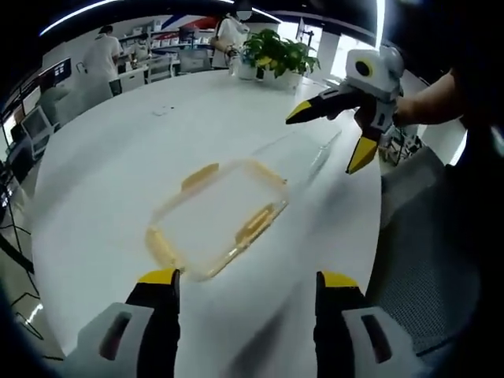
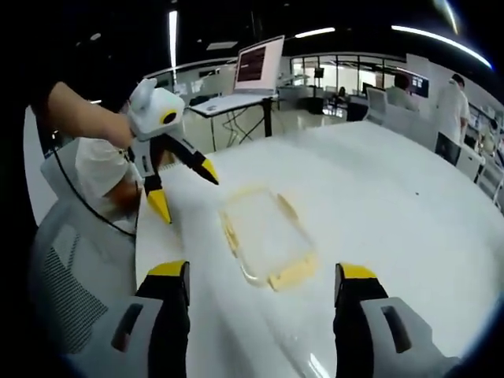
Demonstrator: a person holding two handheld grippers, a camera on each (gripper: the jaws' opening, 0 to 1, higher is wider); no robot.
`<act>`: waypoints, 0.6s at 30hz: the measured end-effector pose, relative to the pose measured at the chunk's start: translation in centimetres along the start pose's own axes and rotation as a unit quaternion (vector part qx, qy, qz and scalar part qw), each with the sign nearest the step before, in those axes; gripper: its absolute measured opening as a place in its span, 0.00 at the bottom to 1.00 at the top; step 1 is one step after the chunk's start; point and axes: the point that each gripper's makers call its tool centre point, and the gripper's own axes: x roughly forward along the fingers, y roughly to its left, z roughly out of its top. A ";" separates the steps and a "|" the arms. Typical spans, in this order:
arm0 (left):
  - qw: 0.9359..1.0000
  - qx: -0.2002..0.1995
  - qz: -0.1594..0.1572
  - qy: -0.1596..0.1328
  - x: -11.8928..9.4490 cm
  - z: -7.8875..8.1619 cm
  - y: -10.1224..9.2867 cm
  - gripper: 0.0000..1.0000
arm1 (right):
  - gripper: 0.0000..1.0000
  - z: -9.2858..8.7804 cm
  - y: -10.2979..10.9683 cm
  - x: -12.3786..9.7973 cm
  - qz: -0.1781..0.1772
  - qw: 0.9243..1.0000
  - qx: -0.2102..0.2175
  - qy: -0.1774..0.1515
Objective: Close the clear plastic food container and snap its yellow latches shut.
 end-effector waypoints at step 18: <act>0.999 0.036 -0.005 0.026 0.5 0.1 1.9 0.64 | 0.70 -0.4 -0.5 1.8 0.012 0.999 -0.027 0.029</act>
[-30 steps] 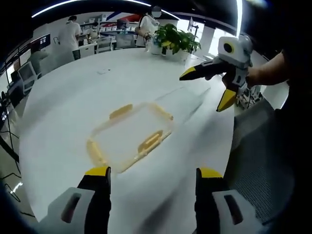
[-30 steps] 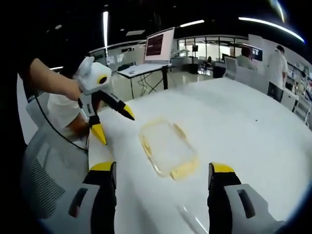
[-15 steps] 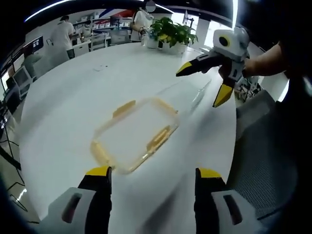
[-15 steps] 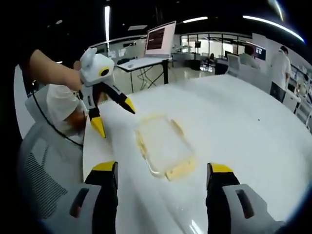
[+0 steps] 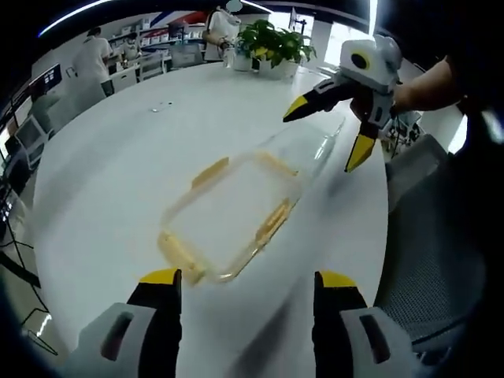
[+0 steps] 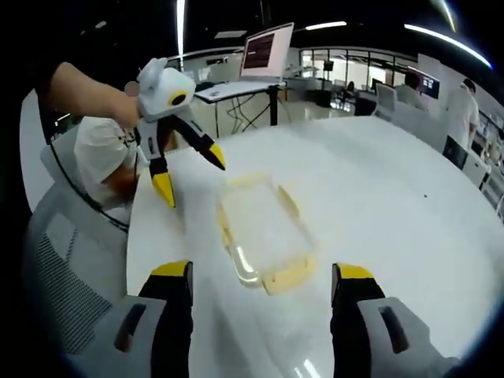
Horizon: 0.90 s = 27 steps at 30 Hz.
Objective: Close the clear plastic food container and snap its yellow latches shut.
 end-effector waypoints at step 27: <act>0.996 0.068 -0.015 0.046 1.3 0.1 3.0 0.62 | 0.63 -1.0 -1.7 2.1 0.007 0.998 -0.024 0.051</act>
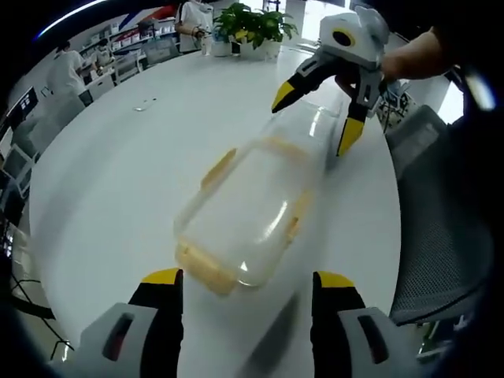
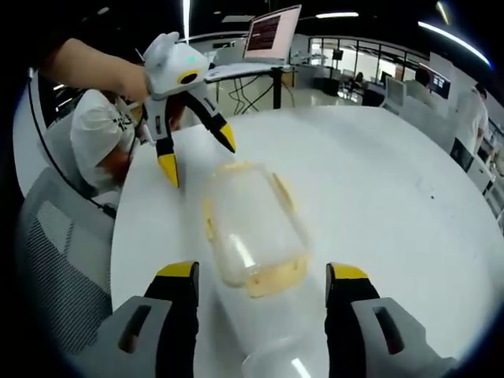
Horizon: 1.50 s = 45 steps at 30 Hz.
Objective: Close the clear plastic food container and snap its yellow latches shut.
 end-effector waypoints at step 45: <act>0.977 0.173 -0.052 0.112 2.0 -0.8 3.7 0.53 | 0.56 -2.5 -0.7 2.7 0.045 0.982 -0.132 0.125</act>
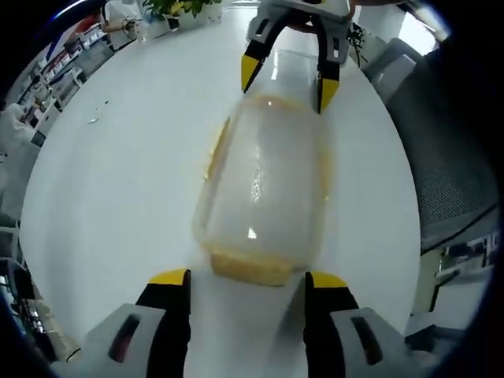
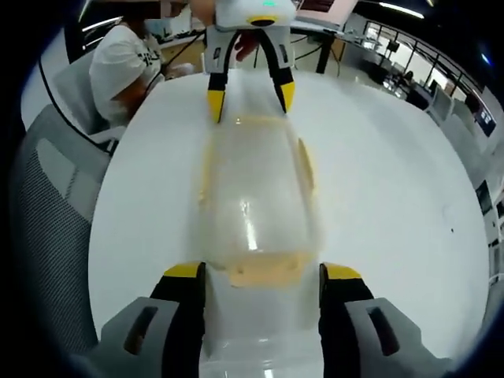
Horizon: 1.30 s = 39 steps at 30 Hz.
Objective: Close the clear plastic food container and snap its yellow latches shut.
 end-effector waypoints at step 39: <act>0.999 0.036 -0.031 0.006 0.6 0.3 -0.3 0.32 | 0.35 -0.2 0.1 1.0 0.037 0.998 -0.006 0.054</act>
